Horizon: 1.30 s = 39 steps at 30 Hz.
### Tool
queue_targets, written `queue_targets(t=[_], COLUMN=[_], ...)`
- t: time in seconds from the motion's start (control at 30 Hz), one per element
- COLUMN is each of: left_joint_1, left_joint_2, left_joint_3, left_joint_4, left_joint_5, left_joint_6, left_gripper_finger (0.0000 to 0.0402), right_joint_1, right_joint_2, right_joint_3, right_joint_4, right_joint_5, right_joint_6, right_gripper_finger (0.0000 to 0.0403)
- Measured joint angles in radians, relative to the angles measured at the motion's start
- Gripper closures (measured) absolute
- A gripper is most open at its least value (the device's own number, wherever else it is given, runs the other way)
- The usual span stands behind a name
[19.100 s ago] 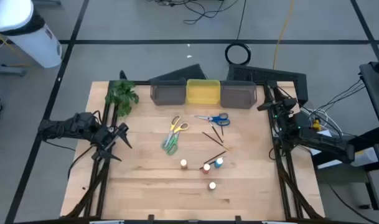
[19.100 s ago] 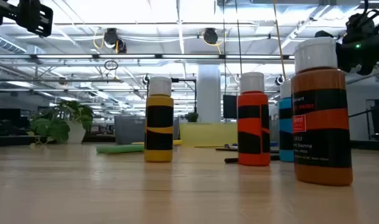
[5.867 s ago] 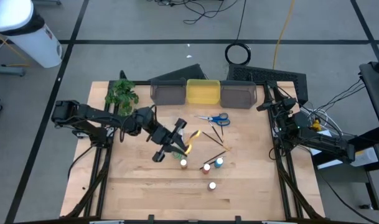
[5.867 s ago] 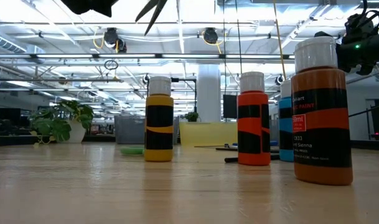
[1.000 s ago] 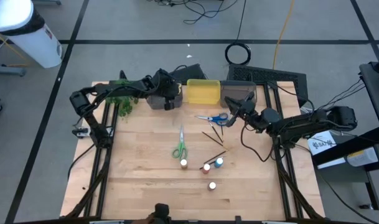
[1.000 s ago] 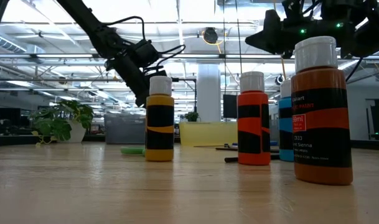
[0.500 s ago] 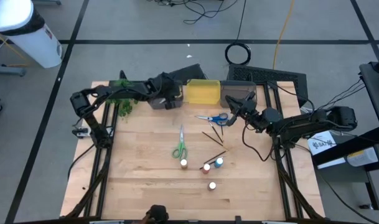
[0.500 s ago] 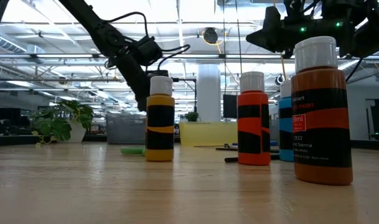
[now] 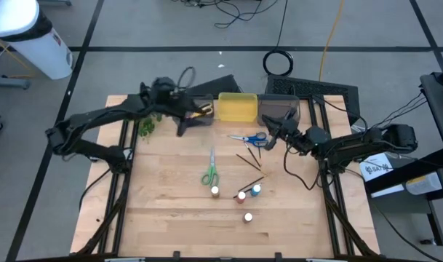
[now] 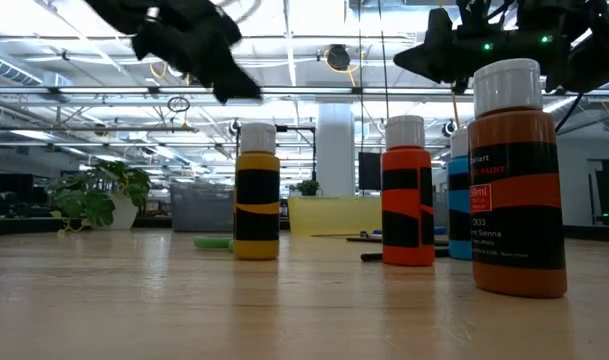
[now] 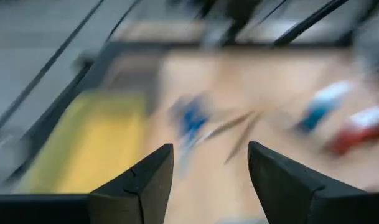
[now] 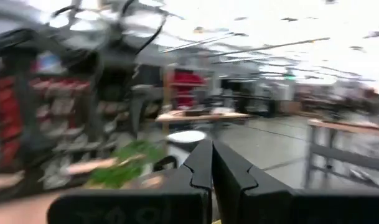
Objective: Pick & Place Paint Supplies
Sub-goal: Put the blue scissors into the left black bin
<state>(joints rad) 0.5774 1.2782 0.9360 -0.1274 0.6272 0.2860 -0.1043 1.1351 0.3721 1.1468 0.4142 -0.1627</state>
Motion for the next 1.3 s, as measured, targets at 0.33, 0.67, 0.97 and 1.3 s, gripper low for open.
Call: queue_targets(t=[0.33,0.67,0.97,1.3], left_joint_1=[-0.121,-0.205,-0.218,-0.220], left_joint_2=[-0.146,-0.147,-0.147,-0.147], left_joint_3=[-0.360,-0.406,-0.407,-0.406], left_joint_4=[0.644,0.715,0.728,0.705], left_joint_5=[0.008,-0.055,-0.084,-0.158], left_joint_6=[-0.341,-0.476,-0.433,-0.419], left_gripper_finger=[0.0185,0.0186,0.0185,0.0185], right_joint_1=[0.050,0.046,0.023,-0.063], right_joint_2=[0.054,0.166,0.195,0.213], right_joint_3=[0.347,0.300,0.197,0.098], right_joint_4=[-1.083,-1.230,-1.201,-1.025], right_joint_5=[-0.072,-0.074,-0.074,-0.158], right_joint_6=[0.265,0.195,0.086,0.029], right_gripper_finger=[0.0333,0.0213,0.0208,0.0207])
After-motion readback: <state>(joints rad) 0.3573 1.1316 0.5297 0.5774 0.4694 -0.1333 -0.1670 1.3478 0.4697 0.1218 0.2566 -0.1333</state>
